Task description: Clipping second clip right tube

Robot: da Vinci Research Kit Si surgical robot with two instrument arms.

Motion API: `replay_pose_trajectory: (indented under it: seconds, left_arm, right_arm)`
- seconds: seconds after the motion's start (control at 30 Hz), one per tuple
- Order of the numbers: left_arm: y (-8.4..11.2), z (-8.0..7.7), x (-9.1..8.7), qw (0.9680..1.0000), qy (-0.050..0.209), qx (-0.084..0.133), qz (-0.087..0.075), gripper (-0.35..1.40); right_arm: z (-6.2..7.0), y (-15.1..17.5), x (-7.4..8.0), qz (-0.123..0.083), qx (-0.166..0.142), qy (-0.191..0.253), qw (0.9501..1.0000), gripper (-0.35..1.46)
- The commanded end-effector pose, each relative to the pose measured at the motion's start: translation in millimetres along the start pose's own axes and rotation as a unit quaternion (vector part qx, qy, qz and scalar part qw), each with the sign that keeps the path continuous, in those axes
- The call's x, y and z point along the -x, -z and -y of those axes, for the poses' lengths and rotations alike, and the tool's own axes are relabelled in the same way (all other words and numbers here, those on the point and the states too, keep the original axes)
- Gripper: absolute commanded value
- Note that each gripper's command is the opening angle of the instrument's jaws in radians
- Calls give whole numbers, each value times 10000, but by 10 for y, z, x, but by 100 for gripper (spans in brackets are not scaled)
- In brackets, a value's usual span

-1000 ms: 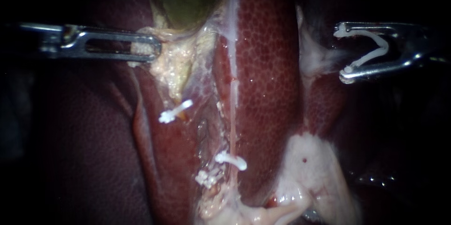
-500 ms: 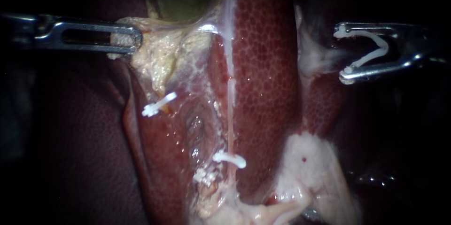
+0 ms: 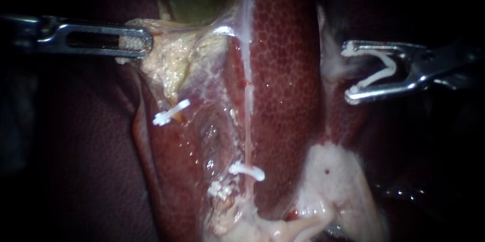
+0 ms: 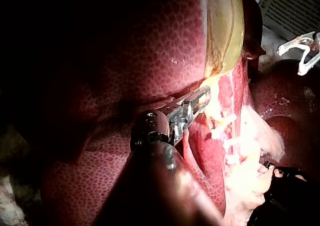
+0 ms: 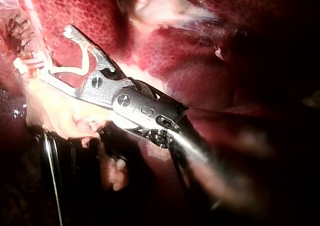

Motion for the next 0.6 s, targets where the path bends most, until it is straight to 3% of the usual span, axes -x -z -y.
replay_pose_trajectory:
  seconds: [0.03,0.4,0.6]
  left_arm:
    - [0,0,0,10000,-2,1,0,-35]
    - [0,0,0,10000,-3,0,-1,-35]
    - [0,0,0,10000,-3,0,0,-35]
  right_arm:
    - [0,-8,8,22,-40,-32,10000,57]
    - [7,-81,79,350,-317,-355,9983,57]
    - [8,-102,106,468,-373,-484,9970,57]
